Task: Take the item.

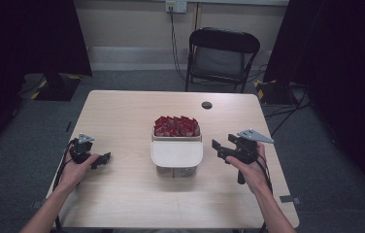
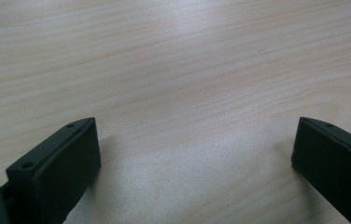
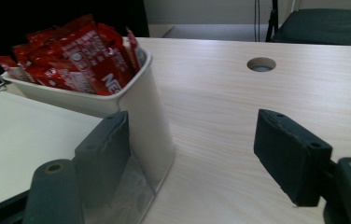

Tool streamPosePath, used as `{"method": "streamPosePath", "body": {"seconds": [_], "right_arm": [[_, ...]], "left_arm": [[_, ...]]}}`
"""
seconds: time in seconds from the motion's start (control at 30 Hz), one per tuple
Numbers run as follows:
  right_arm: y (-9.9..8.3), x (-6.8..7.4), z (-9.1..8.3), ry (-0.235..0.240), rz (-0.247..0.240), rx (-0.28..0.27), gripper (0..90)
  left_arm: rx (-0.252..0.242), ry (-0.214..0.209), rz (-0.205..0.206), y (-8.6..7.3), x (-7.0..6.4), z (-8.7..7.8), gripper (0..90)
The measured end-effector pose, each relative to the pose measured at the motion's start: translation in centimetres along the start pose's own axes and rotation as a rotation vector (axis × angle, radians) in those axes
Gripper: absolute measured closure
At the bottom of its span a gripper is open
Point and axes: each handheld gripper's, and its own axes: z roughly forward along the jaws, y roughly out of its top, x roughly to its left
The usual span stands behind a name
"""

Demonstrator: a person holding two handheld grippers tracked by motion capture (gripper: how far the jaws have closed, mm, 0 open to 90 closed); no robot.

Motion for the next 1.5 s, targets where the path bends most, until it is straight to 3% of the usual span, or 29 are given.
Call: {"method": "streamPosePath", "body": {"seconds": [0.67,0.9,1.13,1.5], "right_arm": [[2.8,4.3,1.9,0.096,-0.063,-0.030,35.4],[2.9,5.5,2.9,0.122,-0.085,-0.024,38.8],[3.1,5.9,3.6,0.124,-0.089,-0.025,43.2],[3.3,6.3,4.8,0.128,-0.099,-0.015,42.4]], "left_arm": [[0.000,-0.001,0.001,0.0,0.0,0.0,0.6],[0.000,-0.001,0.001,0.0,0.0,0.0,0.6],[0.000,0.000,0.000,0.0,0.0,0.0,0.6],[0.000,-0.001,0.001,0.0,0.0,0.0,0.6]]}}
